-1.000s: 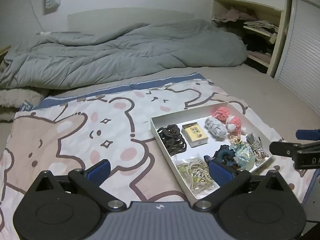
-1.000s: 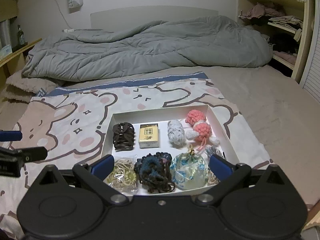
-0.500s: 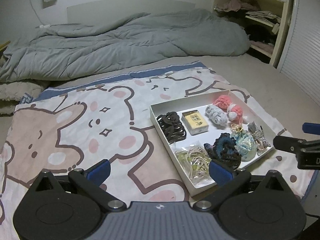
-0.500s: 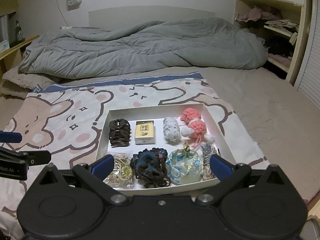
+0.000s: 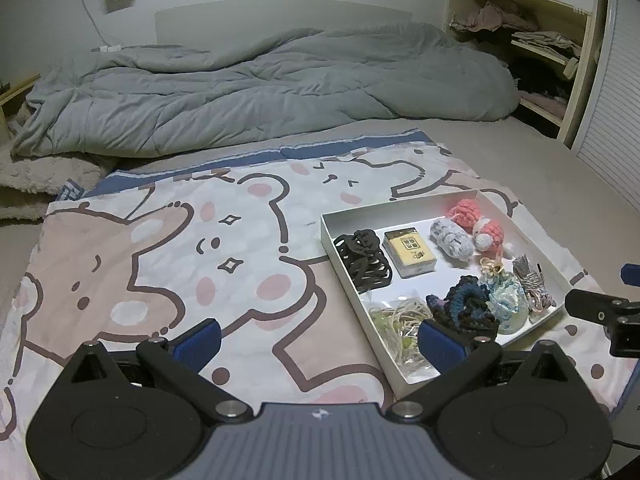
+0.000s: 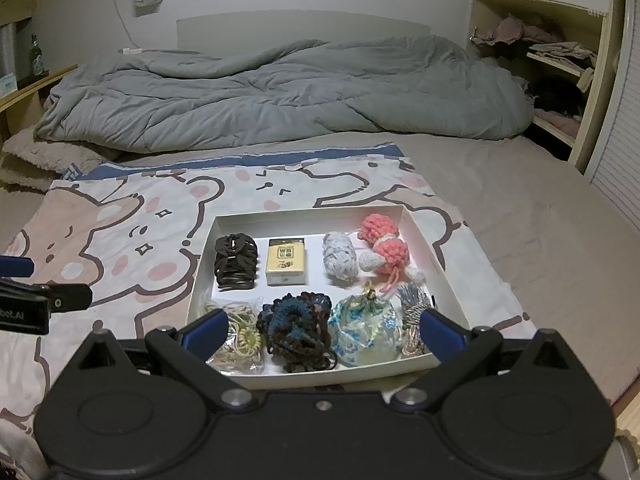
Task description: Organize objects
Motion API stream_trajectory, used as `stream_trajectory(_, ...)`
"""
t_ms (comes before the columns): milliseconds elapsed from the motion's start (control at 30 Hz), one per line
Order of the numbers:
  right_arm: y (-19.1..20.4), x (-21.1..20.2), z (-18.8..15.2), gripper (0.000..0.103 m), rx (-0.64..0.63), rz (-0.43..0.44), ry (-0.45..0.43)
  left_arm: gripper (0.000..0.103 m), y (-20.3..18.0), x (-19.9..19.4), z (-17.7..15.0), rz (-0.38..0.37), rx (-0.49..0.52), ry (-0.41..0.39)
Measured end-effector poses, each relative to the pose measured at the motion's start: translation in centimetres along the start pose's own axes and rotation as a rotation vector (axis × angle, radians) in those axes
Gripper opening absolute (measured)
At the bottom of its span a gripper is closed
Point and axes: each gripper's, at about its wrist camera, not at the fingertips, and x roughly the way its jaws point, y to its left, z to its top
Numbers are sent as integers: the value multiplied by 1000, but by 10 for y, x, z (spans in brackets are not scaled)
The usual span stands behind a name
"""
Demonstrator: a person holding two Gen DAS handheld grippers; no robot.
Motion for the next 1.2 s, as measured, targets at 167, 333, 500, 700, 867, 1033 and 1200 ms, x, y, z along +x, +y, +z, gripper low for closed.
stream_trajectory(167,-1,1,1,103,9,-3,6,103,0,0,0,6,1,-1)
stream_trajectory(333,0,1,0,103,3,-1,6,103,0,0,0,6,0,0)
stream_trajectory(500,-1,2,0,103,3,0,7,103,1,1,0,9,-4,3)
stream_trajectory(700,-1,2,0,103,2,0,7,103,1,1,-1,7,-3,6)
stream_trajectory(867,-1,2,0,103,2,0,7,103,1,1,-1,8,-4,5)
stream_trajectory(1033,-1,2,0,103,3,0,8,103,1,1,0,11,-2,4)
stream_trajectory(1200,-1,2,0,103,3,0,8,103,1,1,0,13,-1,4)
